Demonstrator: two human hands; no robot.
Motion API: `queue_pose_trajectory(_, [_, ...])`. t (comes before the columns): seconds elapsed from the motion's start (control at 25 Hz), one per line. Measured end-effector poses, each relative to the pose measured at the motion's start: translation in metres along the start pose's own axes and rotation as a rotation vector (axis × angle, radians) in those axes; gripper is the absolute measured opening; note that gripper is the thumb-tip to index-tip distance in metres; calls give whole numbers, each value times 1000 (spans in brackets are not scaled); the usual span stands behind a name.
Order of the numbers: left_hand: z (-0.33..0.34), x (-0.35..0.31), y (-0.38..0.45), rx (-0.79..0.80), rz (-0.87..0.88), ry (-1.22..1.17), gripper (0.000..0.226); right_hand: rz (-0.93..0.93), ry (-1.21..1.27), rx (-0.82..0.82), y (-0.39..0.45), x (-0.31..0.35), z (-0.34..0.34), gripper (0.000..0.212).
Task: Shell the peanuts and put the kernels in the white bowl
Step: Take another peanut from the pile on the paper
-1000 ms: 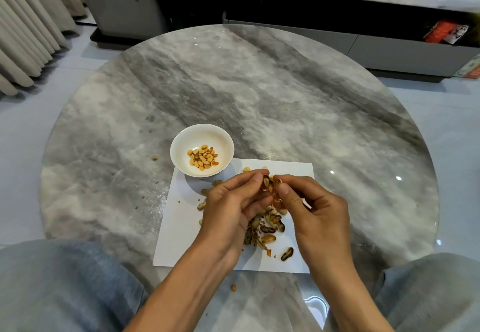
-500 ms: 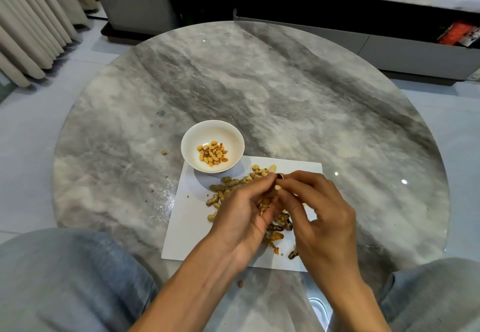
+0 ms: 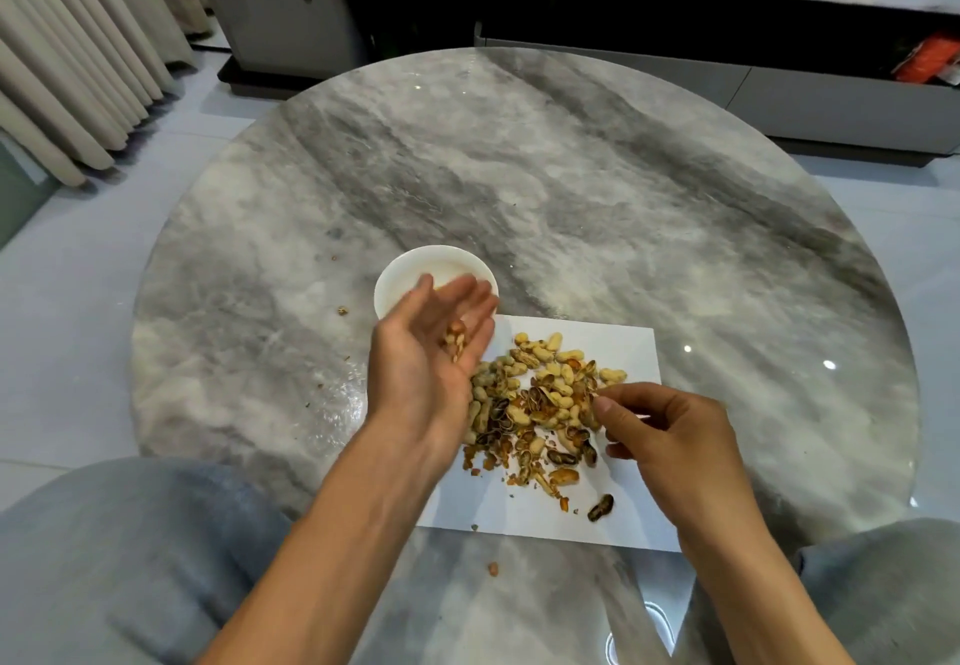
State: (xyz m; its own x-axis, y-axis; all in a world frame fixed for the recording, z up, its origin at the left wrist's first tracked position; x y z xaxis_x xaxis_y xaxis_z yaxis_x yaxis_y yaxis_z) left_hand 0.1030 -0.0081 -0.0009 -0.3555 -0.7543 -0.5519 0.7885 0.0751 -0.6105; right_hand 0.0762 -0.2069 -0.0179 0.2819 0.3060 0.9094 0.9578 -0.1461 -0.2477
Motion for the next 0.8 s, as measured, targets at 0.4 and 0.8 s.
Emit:
queue_pose_trajectory(0.4, [-2, -7, 0, -89, 197, 511, 25, -111, -654, -42, 6, -17, -19, 18])
queue_pose_trajectory(0.8, [-6, 5, -25, -41, 139, 602, 18, -162, -664, -14, 26, -36, -4, 33])
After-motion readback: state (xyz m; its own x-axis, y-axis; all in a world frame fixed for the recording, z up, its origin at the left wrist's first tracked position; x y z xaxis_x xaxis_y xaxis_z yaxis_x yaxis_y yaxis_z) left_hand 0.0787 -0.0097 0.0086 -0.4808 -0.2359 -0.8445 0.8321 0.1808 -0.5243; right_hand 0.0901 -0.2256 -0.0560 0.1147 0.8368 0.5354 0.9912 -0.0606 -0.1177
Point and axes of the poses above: each hand's wrist, its own y-axis towards the middle knuckle, its own z-axis out of the palm, x = y × z, the point moved 3 cm from there along y, towards the middle knuckle, and after that the axes turned 7 degrees about -z, right-handed, at the moved point
